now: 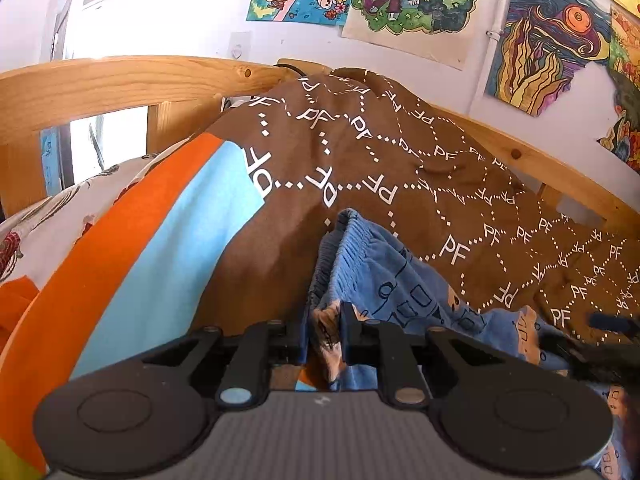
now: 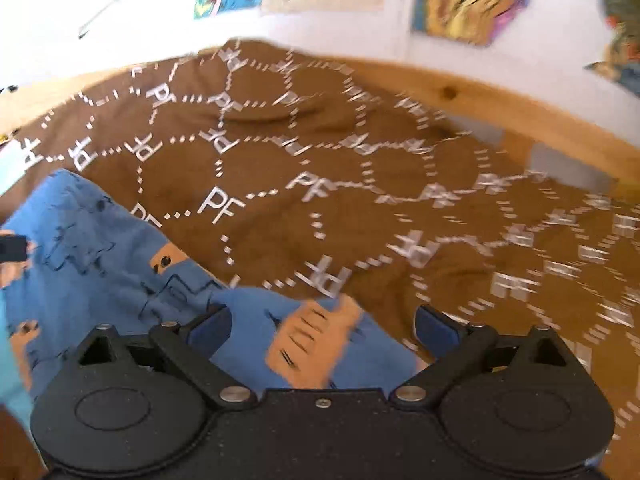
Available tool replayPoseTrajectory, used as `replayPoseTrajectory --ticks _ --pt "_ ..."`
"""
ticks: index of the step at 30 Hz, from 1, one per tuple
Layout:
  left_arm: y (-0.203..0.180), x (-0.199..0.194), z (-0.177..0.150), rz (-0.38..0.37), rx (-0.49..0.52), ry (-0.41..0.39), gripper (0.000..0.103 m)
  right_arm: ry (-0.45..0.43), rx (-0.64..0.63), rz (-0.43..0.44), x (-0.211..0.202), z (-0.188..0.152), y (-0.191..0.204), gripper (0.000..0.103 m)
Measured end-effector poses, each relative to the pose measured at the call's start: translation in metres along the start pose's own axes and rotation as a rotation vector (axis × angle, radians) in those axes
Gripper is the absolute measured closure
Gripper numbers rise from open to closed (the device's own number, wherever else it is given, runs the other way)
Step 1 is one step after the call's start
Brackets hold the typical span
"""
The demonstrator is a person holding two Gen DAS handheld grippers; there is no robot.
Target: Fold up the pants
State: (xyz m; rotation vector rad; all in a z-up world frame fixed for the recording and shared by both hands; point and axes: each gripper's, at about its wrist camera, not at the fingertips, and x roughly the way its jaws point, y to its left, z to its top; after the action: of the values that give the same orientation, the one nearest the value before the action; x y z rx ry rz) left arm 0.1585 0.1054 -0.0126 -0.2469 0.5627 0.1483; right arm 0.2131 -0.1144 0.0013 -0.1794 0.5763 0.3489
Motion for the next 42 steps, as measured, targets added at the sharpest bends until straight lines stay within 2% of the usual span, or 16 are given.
replayPoseTrajectory --ticks 6,9,12,15,21,26,32,37,42 --pt "-0.003 0.000 0.002 -0.009 -0.012 -0.001 0.086 0.040 0.048 -0.060 -0.073 -0.051 -0.006 0.001" --pt "-0.006 -0.002 0.003 -0.011 0.001 -0.010 0.086 0.076 -0.036 -0.084 -0.082 -0.075 0.008 0.001" --pt "-0.009 -0.006 0.004 -0.021 0.003 -0.017 0.086 0.108 -0.170 -0.093 -0.070 -0.093 0.028 0.001" --pt "-0.014 -0.016 0.008 -0.055 0.016 -0.033 0.086 0.098 -0.161 -0.095 -0.067 -0.096 0.028 0.001" --pt "-0.041 -0.038 0.018 -0.130 0.152 -0.063 0.086 0.025 -0.080 -0.102 -0.091 -0.085 0.009 0.001" --pt "-0.078 -0.057 0.031 -0.239 0.217 -0.089 0.086 -0.008 -0.018 -0.125 -0.116 -0.089 -0.014 0.001" --pt "-0.149 -0.080 0.028 -0.473 0.387 -0.140 0.086 -0.030 0.038 -0.168 -0.140 -0.101 -0.046 0.001" --pt "-0.209 -0.079 -0.001 -0.631 0.557 -0.083 0.086 -0.046 0.048 -0.271 -0.166 -0.115 -0.075 0.001" --pt "-0.254 -0.060 -0.049 -0.711 0.660 0.013 0.085 -0.041 0.074 -0.353 -0.191 -0.134 -0.102 0.001"
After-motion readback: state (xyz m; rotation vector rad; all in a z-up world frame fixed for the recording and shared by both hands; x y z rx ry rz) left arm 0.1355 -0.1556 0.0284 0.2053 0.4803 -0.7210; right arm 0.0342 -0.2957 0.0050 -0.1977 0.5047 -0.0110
